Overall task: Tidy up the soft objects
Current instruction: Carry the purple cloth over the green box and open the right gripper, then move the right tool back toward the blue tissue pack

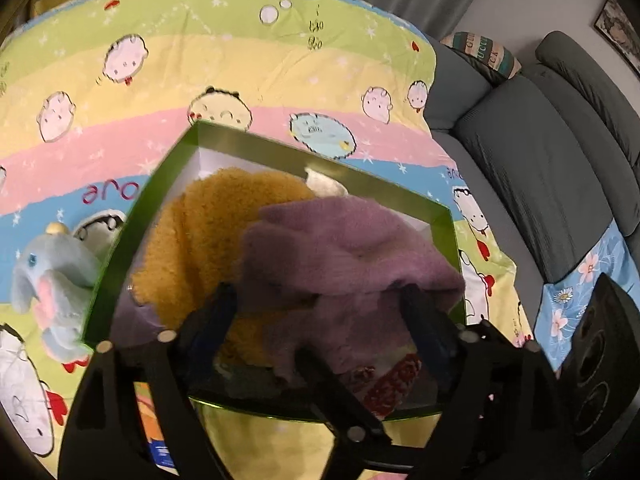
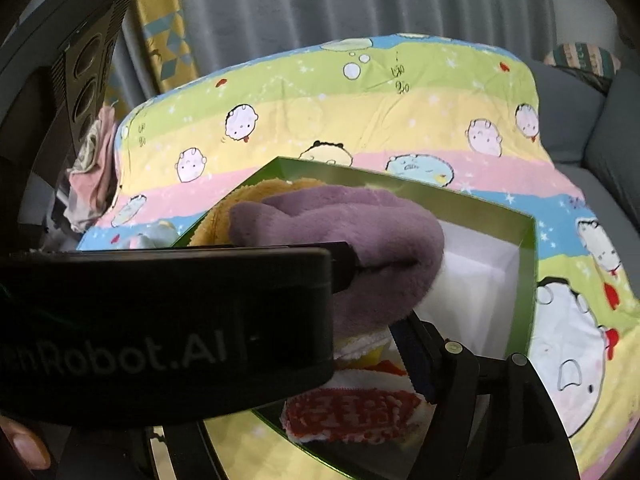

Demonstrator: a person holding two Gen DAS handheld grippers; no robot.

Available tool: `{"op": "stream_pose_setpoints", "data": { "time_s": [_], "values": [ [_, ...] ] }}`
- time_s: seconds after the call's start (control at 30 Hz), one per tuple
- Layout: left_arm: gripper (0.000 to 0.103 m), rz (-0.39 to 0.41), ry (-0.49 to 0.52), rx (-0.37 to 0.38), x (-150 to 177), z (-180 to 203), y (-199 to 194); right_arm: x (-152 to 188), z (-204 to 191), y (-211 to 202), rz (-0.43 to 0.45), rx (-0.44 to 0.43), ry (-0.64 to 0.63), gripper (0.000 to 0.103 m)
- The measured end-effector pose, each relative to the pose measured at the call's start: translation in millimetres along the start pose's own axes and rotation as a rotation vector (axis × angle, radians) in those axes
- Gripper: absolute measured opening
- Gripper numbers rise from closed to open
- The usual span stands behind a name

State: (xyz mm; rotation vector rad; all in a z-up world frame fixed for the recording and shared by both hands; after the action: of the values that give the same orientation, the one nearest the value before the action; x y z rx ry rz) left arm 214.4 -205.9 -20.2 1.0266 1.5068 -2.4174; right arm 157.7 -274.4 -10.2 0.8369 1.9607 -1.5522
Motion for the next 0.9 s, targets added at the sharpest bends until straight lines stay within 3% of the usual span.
{"op": "stream_pose_setpoints", "data": {
  "time_s": [0.27, 0.33, 0.37, 0.5, 0.63, 0.9],
  "values": [
    [0.088, 0.046, -0.028, -0.044, -2.3, -17.3, -21.3, -2.2, -4.3, -13.6, 0.024, 0.031, -0.027, 0.074],
    [0.094, 0.051, -0.039, -0.059, 0.0, -23.8, -26.7, -3.9, -2.0, -19.0, 0.034, 0.032, -0.016, 0.074],
    [0.103, 0.051, -0.045, -0.064, 1.3, -27.4, -29.5, -5.5, -0.2, -24.0, 0.045, 0.031, -0.006, 0.074],
    [0.102, 0.063, -0.065, -0.08, 7.2, -41.5, -44.7, -11.5, 5.9, -47.0, 0.115, 0.047, 0.017, 0.084],
    [0.102, 0.091, -0.097, -0.062, 13.6, -52.4, -63.3, -16.8, 7.6, -72.6, 0.183, 0.034, 0.033, 0.084],
    [0.102, 0.157, -0.159, -0.032, 45.1, -83.7, -111.7, -14.7, 0.3, -97.9, 0.233, -0.019, 0.017, 0.084]
  ]
}}
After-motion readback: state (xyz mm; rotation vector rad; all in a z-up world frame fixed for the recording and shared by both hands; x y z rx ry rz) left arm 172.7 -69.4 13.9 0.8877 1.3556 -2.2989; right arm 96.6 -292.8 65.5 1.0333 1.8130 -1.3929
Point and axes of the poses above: each gripper's, at about its wrist camera, not at the fingertips, and y roughly the way its jaws point, z to its right, x to its underside, the point moved 5 cm from there along y, roughly the way its jaws point, and after that the axes turned 5 degrees about y, right-handed, at the moved point
